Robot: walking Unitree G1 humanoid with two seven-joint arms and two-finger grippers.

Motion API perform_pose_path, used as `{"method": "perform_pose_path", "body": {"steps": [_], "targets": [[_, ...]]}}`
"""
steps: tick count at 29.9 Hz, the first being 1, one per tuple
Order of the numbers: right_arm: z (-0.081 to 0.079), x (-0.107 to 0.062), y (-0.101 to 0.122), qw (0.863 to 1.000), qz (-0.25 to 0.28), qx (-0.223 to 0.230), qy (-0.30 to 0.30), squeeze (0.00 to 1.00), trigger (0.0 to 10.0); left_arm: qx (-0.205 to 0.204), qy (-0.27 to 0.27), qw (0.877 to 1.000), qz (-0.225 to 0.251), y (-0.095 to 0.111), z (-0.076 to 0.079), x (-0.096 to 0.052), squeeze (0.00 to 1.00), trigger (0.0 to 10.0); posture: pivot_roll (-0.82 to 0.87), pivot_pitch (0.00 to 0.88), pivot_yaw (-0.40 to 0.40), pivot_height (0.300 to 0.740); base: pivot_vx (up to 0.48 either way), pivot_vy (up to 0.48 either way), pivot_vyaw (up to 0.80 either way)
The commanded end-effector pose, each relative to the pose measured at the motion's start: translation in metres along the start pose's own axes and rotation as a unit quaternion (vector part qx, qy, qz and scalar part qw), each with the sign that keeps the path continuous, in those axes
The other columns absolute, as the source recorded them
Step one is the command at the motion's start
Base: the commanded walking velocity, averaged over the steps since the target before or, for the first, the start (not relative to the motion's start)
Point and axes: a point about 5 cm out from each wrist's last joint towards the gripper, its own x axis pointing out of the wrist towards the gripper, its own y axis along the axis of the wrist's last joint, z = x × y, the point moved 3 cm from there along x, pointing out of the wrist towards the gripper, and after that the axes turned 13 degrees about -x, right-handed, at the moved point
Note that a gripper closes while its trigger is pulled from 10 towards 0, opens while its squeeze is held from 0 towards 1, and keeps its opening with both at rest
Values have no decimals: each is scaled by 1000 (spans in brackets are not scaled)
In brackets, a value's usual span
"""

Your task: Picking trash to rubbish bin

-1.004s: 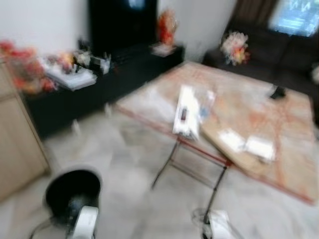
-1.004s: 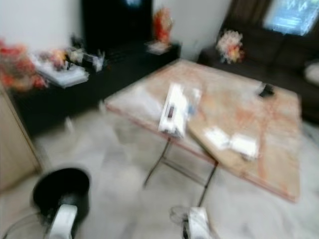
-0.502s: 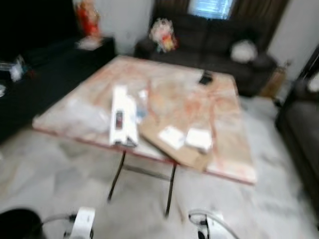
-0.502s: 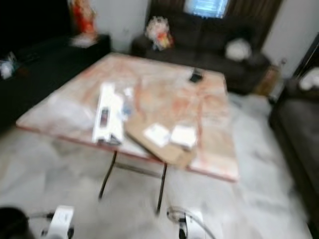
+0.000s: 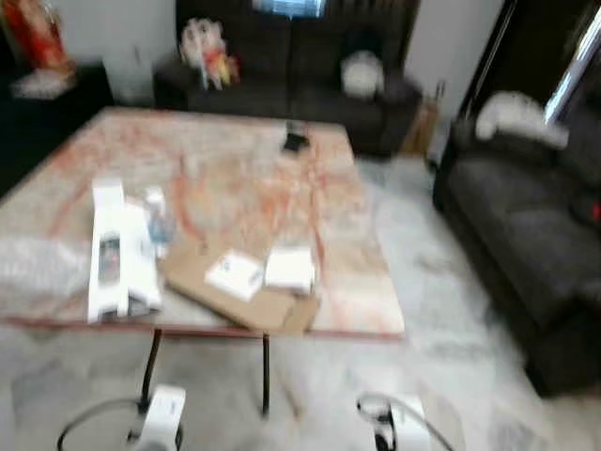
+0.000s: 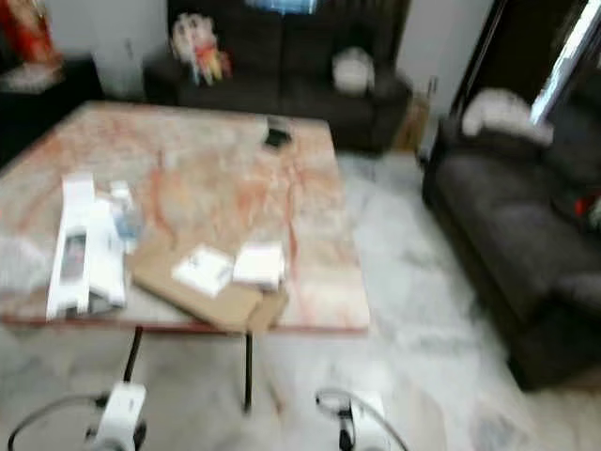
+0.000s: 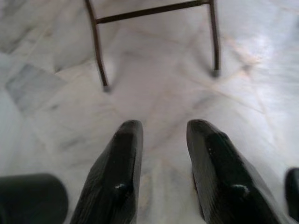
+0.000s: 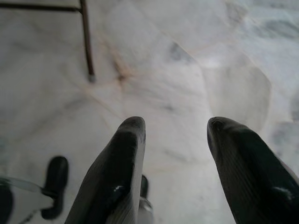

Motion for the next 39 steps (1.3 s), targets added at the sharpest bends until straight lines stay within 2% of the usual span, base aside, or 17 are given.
{"method": "perform_pose_path", "body": {"steps": [1,4,7,14,18,19,24,28,33,36,37,39], "targets": [[3,-1,-3,1000,-4,-1,-4,0,10000,19,-12,1000,-3,-3,4,-1,0,10000,143,0,-83,740,0,0,0],[3,-1,-3,1000,-4,-1,-5,0,10000,23,-15,1000,-1,-2,5,-1,0,10000,143,0,-83,740,0,0,0],[3,-1,-3,1000,-5,-9,-5,0,10000,44,-31,998,22,8,14,1,0,10000,144,0,-82,740,0,0,0],[9,-1,0,1000,11,-12,-10,0,10000,43,-21,998,37,10,12,0,0,10000,143,0,-80,740,0,0,0],[14,-1,10,999,40,-19,-14,0,10000,40,-16,996,78,21,11,-1,0,10000,143,0,-80,740,0,0,0],[16,0,18,998,61,-23,-15,0,10000,40,-18,993,107,30,12,-2,0,10000,143,0,-80,740,0,0,0],[23,-2,24,995,90,-31,-23,0,10000,37,-15,988,148,39,10,-6,0,10000,144,0,-84,740,0,0,0],[37,-9,20,991,121,-20,-46,0,10000,22,3,982,187,39,-3,-15,0,10000,131,0,-83,740,0,0,0],[47,-18,13,987,143,-15,-66,0,10000,19,10,976,216,36,-11,-26,0,10000,134,0,-84,740,0,0,0],[55,-27,13,980,176,-20,-89,0,10000,27,15,967,251,42,-17,-38,0,10000,135,0,-86,740,0,0,0],[61,-33,19,973,202,-26,-104,0,10000,31,16,961,276,49,-20,-47,0,10000,141,6,-92,740,0,0,0],[65,-39,25,967,224,-32,-115,0,10000,32,17,955,294,56,-21,-53,0,10000,141,6,-92,740,0,0,0]]}}
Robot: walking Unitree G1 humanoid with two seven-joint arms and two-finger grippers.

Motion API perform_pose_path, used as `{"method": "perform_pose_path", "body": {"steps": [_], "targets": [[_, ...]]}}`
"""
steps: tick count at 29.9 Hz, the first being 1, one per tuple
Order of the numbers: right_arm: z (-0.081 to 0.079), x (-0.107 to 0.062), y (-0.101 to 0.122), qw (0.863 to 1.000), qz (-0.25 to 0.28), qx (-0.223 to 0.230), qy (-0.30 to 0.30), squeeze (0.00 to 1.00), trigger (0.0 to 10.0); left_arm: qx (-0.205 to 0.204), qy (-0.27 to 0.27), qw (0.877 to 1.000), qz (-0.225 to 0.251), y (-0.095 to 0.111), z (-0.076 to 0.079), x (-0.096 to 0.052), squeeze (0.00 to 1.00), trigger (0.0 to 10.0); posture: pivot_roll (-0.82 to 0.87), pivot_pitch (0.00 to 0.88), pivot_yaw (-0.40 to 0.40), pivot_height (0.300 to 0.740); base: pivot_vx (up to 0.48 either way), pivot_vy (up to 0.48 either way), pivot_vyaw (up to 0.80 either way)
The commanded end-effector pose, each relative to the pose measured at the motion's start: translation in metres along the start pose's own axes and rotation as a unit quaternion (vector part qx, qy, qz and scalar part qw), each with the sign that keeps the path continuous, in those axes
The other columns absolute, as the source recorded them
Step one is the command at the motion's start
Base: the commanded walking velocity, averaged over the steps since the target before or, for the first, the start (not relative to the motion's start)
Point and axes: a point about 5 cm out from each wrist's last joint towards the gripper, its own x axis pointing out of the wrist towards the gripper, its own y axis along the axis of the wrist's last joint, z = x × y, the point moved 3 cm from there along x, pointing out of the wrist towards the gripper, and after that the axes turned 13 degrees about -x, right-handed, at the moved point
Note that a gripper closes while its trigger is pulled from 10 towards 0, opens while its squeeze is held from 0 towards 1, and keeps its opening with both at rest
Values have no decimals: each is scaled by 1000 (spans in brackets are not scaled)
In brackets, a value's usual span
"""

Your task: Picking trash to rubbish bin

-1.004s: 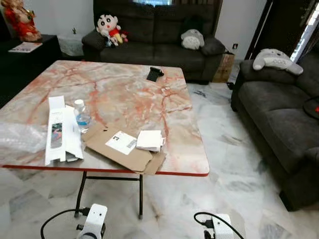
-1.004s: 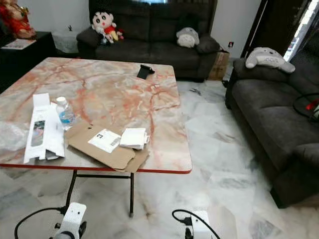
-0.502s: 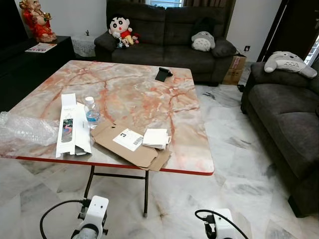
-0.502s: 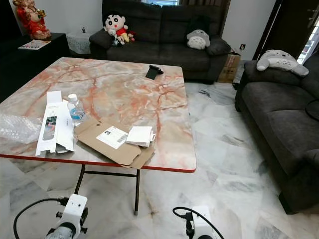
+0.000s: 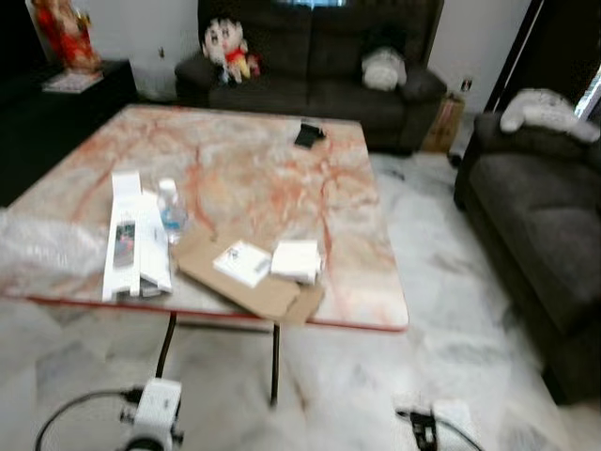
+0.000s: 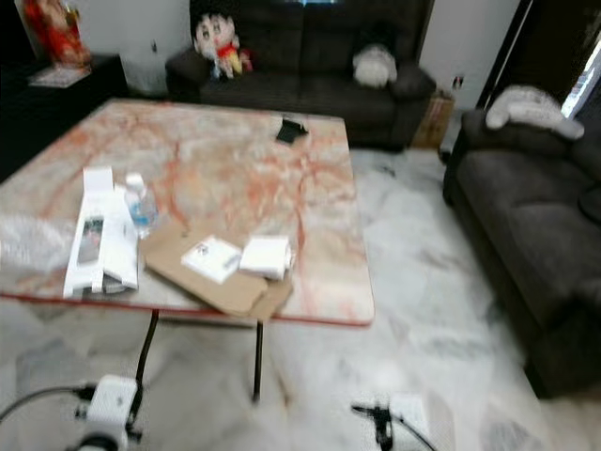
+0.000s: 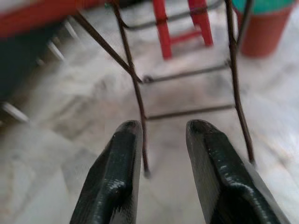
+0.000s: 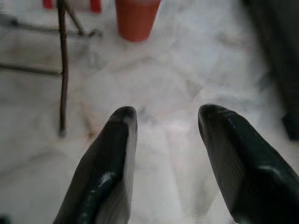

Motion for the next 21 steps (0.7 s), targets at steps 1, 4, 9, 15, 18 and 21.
{"method": "perform_pose_path", "body": {"steps": [1,4,9,15,18,21], "targets": [[19,4,24,998,55,3,-39,0,10000,4,-3,999,43,25,1,2,0,10000,146,13,-94,740,0,0,0],[27,3,38,995,83,2,-54,0,10000,11,-7,998,68,39,2,-1,0,10000,146,13,-94,740,0,0,0],[39,3,64,990,123,-3,-74,0,10000,20,-16,995,101,63,7,-3,0,10000,146,13,-97,740,0,0,0],[45,9,98,983,161,4,-86,0,10000,23,-23,991,133,90,16,4,0,10000,150,14,-99,740,0,0,0],[40,15,118,982,173,15,-73,0,10000,21,-28,987,156,108,24,9,0,10000,149,6,-101,740,0,0,0],[32,27,137,981,186,7,-55,0,10000,6,-45,983,178,127,38,20,0,10000,152,5,-106,740,0,0,0]]}}
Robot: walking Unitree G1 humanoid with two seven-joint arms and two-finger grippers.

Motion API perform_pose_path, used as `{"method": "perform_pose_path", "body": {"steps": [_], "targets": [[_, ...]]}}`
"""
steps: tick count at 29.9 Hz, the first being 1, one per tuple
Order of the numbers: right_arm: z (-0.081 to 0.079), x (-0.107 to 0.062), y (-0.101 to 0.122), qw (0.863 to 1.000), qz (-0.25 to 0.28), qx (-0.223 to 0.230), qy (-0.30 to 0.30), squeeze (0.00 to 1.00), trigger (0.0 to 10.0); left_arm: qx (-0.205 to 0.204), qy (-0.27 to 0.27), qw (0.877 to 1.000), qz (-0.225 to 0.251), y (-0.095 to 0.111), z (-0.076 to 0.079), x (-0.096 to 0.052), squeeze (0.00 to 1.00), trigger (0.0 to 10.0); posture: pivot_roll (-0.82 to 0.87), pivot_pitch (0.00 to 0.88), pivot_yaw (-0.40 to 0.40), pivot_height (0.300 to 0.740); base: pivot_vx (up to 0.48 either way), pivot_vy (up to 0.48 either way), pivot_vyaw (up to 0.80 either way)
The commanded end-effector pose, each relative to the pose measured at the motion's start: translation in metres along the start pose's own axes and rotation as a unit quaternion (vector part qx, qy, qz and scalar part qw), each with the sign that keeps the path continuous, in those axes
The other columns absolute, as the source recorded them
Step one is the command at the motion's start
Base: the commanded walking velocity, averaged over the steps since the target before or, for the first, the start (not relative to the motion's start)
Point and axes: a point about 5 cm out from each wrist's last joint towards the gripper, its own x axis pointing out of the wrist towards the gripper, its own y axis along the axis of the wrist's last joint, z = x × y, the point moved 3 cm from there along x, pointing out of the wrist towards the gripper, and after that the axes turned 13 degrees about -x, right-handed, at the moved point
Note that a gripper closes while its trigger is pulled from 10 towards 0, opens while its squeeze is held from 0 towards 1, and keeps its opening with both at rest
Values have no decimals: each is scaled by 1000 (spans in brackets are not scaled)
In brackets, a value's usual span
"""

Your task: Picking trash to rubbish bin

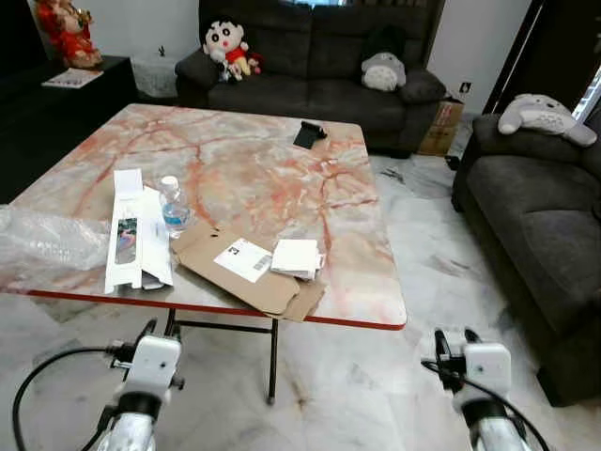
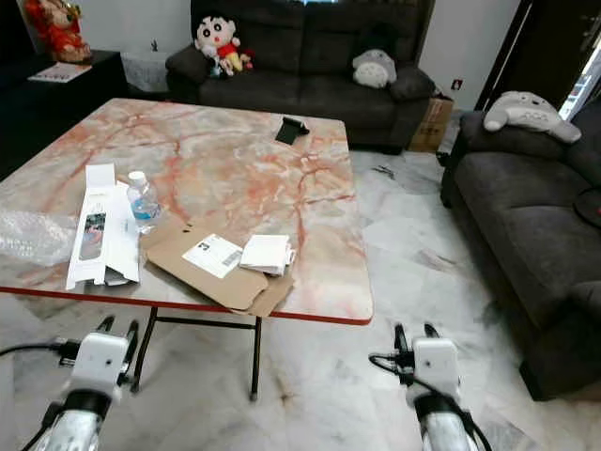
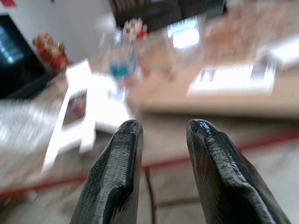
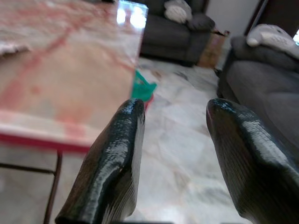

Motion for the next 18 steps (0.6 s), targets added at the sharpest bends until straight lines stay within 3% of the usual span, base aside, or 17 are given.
{"method": "perform_pose_path", "body": {"steps": [1,4,7,9,10,12,16,18], "targets": [[-8,11,12,1000,9,12,10,0,10000,-8,-20,1000,19,13,14,13,0,10000,152,5,-106,740,0,0,0],[-21,26,31,999,29,32,25,0,10000,-23,-26,999,35,22,26,31,0,10000,156,0,-112,740,0,0,0],[-21,26,32,999,28,33,26,0,10000,-23,-26,999,35,23,26,31,0,10000,156,0,-112,740,0,0,0],[-43,41,51,996,47,45,57,0,10000,-48,-40,997,35,25,42,46,0,10000,155,0,-111,740,0,0,0],[-43,41,51,996,47,45,57,0,10000,-48,-40,997,35,25,42,46,0,10000,155,0,-111,740,0,0,0],[-59,52,67,993,57,58,81,0,10000,-50,-46,997,27,24,48,53,0,10000,153,0,-105,740,0,0,0],[-71,60,73,993,48,57,93,0,10000,-49,-42,998,3,15,47,56,0,10000,158,0,-100,740,0,0,0],[-81,63,76,991,42,60,107,0,10000,-70,-43,997,-13,8,46,54,0,10000,161,0,-95,740,0,0,0]]}}
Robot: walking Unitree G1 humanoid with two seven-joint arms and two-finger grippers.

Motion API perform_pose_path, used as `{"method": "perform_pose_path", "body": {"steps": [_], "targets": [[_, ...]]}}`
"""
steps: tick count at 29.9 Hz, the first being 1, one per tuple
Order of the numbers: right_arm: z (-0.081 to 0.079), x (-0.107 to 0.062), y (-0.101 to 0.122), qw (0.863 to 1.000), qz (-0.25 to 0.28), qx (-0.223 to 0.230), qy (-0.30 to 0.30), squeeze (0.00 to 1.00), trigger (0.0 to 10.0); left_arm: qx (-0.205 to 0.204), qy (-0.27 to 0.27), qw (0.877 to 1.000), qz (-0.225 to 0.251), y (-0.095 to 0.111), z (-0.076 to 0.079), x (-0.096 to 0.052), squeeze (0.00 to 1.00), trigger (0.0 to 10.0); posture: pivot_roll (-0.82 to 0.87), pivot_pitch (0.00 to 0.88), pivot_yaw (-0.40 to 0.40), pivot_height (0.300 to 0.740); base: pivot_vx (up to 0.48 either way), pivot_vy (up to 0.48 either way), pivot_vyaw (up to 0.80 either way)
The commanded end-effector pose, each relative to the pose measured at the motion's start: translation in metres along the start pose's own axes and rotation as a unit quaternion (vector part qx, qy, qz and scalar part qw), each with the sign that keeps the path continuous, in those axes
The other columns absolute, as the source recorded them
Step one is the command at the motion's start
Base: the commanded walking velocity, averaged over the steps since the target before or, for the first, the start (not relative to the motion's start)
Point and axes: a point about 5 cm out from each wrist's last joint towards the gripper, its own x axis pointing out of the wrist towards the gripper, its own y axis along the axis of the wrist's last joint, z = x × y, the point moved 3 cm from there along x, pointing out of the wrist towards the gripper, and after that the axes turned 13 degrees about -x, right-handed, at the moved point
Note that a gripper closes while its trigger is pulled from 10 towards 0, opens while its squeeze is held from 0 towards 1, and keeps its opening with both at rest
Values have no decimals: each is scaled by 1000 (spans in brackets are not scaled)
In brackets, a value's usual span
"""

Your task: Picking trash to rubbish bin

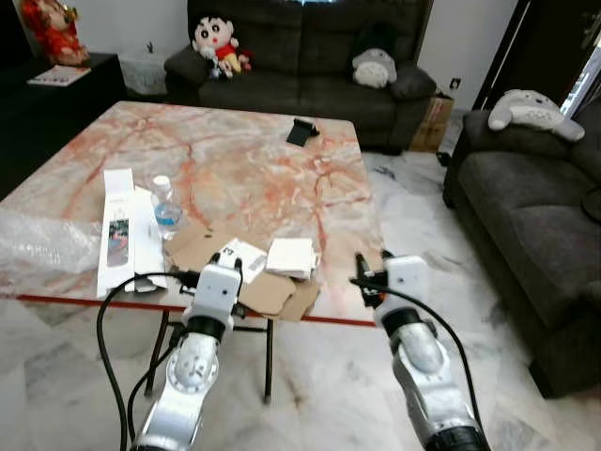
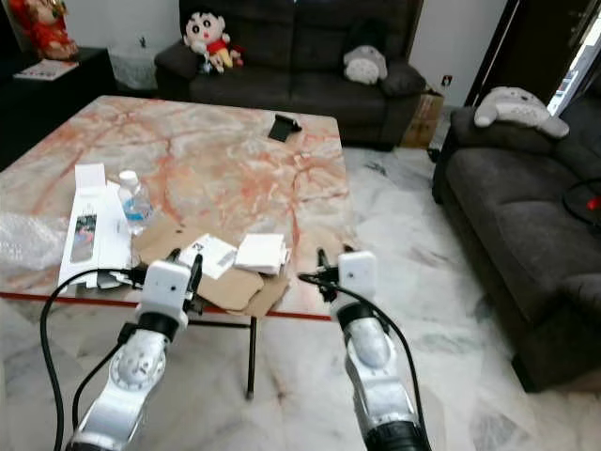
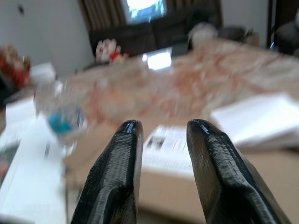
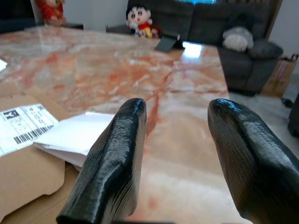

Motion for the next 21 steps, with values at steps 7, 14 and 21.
{"method": "perform_pose_path", "body": {"steps": [7,14,21], "targets": [[-23,7,-7,999,-32,-5,33,0,10000,-38,-1,998,-47,-19,-5,-11,0,10000,169,0,-89,740,0,0,0],[-28,13,-8,998,-42,0,41,0,10000,-52,14,996,-77,-33,-13,-12,0,10000,172,0,-83,740,0,0,0],[-28,17,-7,998,-45,-9,47,0,10000,-53,4,996,-78,-33,-6,-9,0,10000,166,0,-76,740,0,0,0]]}}
